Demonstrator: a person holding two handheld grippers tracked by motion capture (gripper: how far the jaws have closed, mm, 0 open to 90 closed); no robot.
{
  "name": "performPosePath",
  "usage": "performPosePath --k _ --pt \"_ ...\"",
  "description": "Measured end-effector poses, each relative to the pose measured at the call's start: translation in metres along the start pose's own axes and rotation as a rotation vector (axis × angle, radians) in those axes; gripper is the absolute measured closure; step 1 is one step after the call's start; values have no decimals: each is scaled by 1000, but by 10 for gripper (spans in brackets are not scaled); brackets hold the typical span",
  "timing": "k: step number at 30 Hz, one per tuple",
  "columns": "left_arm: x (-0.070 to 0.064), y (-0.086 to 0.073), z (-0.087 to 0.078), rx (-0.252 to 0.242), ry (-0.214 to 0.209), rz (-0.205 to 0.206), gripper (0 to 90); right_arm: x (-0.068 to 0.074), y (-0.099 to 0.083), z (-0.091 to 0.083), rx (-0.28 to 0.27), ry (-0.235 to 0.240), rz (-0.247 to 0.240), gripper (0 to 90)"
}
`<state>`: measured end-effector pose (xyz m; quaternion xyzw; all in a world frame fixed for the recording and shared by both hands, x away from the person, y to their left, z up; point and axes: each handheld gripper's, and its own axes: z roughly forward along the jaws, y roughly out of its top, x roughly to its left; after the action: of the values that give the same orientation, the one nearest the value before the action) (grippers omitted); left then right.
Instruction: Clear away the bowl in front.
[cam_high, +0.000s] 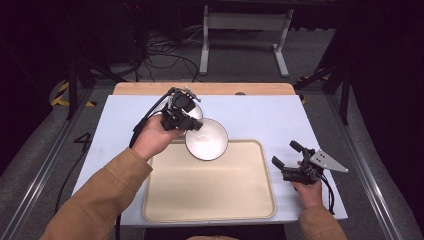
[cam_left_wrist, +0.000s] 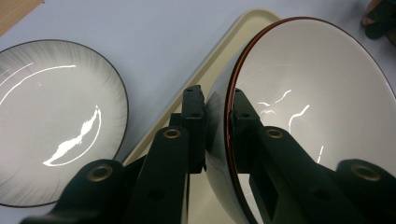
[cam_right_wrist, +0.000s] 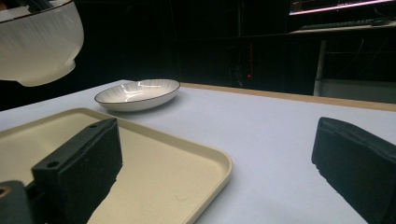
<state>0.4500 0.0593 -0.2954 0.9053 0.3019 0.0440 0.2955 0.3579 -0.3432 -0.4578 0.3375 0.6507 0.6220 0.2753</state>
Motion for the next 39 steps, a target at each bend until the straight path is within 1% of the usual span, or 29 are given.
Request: performPosePath --k 4,7,11,14,15,18,24,26,27,31,35,36,37,39 --pt "-7 1 1 11 -10 23 808 0 0 0 -1 0 0 21" --pt "-12 2 4 27 -23 49 808 0 0 0 -1 0 0 21" --pt "-17 3 10 41 -39 68 807 0 0 0 -1 0 0 21" --pt "-18 2 13 49 -45 72 807 0 0 0 -1 1 0 21" --pt "-20 2 17 63 -51 88 807 0 0 0 -1 1 0 21" --pt "-22 2 20 76 -57 94 807 0 0 0 -1 1 0 21" --pt "-29 2 29 108 -69 126 807 0 0 0 -1 -2 0 21" --pt "-31 1 32 111 -76 126 807 0 0 0 -1 -1 0 21" --pt "-32 1 34 122 -77 128 807 0 0 0 -1 -1 0 21" --pt "-34 -1 42 146 -84 154 807 0 0 0 -1 -1 0 21" --pt "-36 -3 51 173 -93 162 807 0 0 0 -1 -1 0 21" --pt "-36 -3 51 173 -93 162 807 0 0 0 -1 -1 1 21" --pt "-37 -4 56 187 -100 166 807 0 0 0 -1 -1 0 21" --pt "-38 -5 57 191 -100 168 807 0 0 0 -1 -1 0 21"
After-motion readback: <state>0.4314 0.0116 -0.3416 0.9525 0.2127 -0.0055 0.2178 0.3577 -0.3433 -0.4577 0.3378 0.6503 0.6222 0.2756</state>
